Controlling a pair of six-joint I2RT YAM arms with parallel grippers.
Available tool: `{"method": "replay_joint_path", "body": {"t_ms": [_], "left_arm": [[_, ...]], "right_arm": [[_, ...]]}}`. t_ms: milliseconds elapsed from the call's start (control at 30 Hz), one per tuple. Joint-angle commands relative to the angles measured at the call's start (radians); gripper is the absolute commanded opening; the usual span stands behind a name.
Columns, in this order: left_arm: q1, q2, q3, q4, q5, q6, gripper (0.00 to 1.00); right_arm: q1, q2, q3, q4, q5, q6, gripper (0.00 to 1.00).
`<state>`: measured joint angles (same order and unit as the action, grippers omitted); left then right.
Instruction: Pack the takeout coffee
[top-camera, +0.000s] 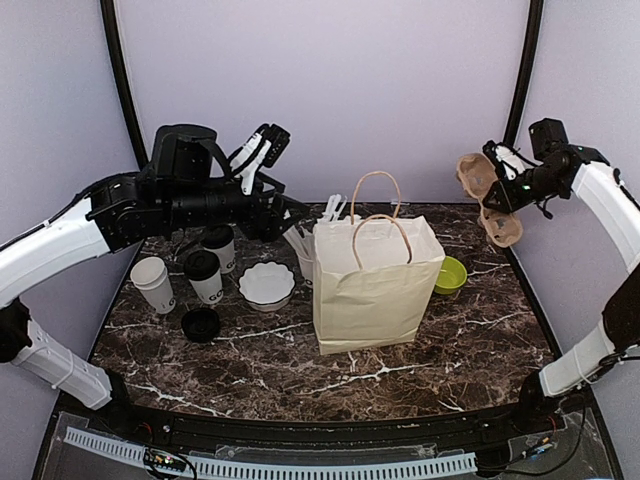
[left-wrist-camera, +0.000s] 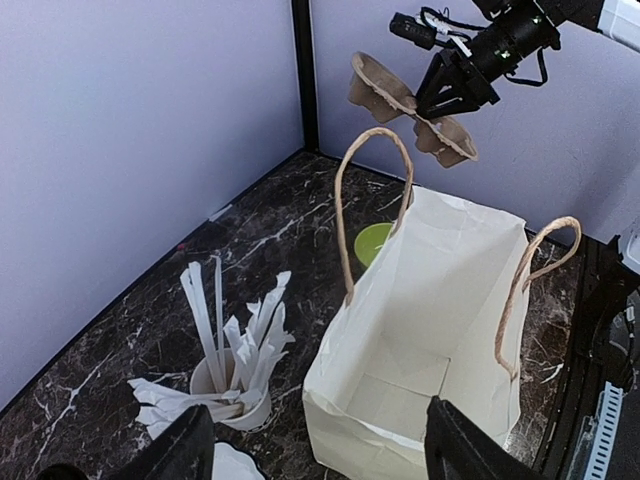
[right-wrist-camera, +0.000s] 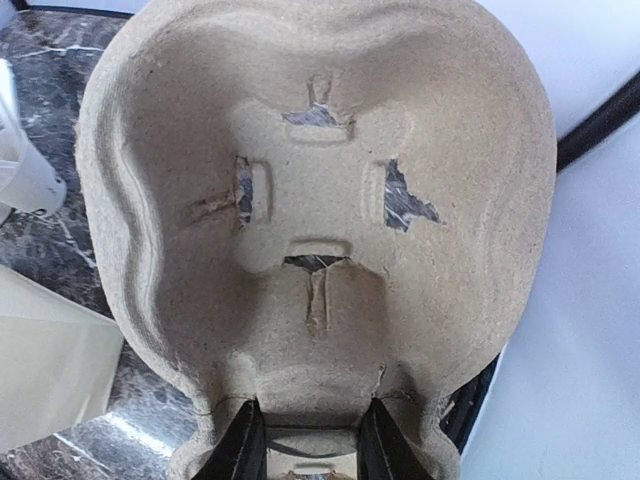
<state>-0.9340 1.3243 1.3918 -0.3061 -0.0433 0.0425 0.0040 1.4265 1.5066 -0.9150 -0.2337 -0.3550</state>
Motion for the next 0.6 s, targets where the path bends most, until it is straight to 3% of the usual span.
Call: {"method": "replay_joint_path", "body": {"t_ms": [0,333,567], "left_arm": [[0.003,0.082,0.131,-0.070,0.104,0.047,0.75],[0.076,0.359,0.486,-0.221,0.181,0.063,0.73],[0.141,0.453,0.527,-0.182,0.456,0.020,0.68]], "right_arm": [[0.061,-0.025,0.118,-0.037,-0.176,-0.034,0.25],[0.215,-0.115,0.240,0.022,-0.474,-0.055,0.29],[0.308,-0.126,0.270,-0.004,-0.561,-0.119,0.29]]}}
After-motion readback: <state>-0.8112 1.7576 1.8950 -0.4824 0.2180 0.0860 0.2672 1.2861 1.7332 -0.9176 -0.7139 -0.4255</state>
